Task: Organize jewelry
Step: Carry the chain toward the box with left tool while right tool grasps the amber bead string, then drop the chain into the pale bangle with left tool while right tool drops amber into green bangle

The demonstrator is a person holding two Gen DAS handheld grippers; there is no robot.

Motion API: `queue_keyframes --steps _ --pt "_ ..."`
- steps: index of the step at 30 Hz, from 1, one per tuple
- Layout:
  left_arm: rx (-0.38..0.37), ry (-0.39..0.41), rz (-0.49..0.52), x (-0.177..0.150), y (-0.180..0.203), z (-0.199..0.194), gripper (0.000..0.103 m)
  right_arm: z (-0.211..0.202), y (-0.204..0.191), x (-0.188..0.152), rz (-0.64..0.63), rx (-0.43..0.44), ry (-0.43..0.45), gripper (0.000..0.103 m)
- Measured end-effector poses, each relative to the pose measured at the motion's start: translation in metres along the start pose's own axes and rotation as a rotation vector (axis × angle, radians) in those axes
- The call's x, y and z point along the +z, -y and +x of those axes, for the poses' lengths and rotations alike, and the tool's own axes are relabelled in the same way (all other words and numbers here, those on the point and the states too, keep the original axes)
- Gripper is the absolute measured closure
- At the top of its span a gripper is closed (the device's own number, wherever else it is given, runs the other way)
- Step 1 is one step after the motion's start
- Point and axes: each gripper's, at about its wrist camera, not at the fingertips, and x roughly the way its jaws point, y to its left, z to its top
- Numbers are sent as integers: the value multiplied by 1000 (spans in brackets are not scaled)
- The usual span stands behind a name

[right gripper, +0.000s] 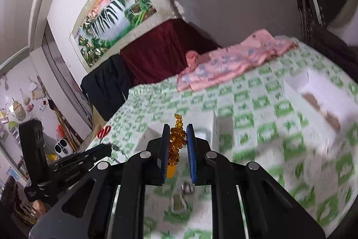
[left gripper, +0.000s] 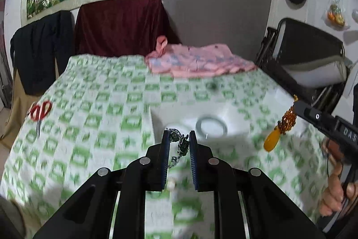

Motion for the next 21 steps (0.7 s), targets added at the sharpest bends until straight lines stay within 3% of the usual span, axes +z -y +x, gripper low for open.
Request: queue_keyframes --steps 7,16,17,19,21 --pt "-7 -17 -16 30 8 42 86 50 -7 20 -25 -31 -36 89" --pt "-4 -142 -44 18 -3 109 85 130 15 6 -27 -85 -193 88" --pt "-1 -150 -44 15 -5 113 83 135 19 3 -20 -103 -194 87" --pt "15 -150 -36 11 -5 115 64 139 24 1 -18 -110 -205 83" --pt "22 -135 -33 9 -6 112 52 136 27 1 -11 -109 -194 80"
